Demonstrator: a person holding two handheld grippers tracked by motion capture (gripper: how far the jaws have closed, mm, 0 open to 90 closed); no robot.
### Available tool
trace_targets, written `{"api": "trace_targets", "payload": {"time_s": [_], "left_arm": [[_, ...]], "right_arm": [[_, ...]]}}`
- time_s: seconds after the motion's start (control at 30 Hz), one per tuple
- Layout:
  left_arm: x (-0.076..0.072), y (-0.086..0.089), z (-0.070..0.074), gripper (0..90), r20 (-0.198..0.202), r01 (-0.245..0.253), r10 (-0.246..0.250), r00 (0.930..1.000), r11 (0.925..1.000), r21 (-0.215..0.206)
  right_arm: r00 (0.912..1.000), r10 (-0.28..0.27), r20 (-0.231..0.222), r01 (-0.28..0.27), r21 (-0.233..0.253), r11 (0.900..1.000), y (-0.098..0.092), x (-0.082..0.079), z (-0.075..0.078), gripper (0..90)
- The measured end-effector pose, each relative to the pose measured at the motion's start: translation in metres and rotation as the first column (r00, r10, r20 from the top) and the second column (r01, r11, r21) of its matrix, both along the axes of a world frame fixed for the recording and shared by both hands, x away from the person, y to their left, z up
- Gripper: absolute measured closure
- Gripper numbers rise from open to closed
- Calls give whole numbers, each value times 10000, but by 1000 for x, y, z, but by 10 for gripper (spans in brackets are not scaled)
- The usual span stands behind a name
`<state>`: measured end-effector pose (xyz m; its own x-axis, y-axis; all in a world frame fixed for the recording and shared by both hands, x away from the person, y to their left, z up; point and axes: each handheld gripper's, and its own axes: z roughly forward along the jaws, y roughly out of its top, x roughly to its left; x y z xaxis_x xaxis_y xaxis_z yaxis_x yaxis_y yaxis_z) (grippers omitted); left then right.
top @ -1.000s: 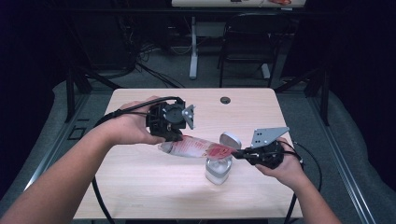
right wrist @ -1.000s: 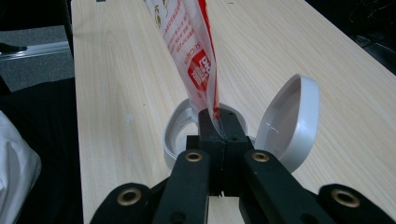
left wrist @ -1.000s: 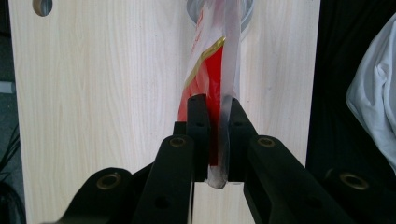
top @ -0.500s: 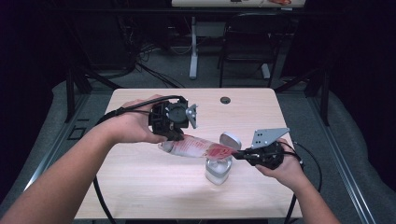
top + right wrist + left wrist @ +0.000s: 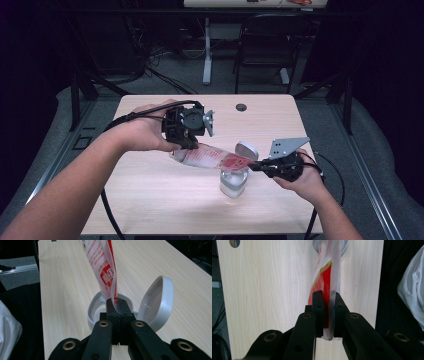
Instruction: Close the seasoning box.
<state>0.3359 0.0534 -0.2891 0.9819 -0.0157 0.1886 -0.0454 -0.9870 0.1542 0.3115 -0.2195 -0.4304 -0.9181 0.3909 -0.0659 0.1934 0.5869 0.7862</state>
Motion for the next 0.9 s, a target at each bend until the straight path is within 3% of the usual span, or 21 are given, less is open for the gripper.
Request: {"api": "trace_targets", "payload": {"time_s": [0.9], "left_arm": [[-3,-7,4,846,110,158,-158,9998,9999,21]], "right_arm": [[10000,-55,-68,56,96,9999,-5,-1,-3,900]]}}
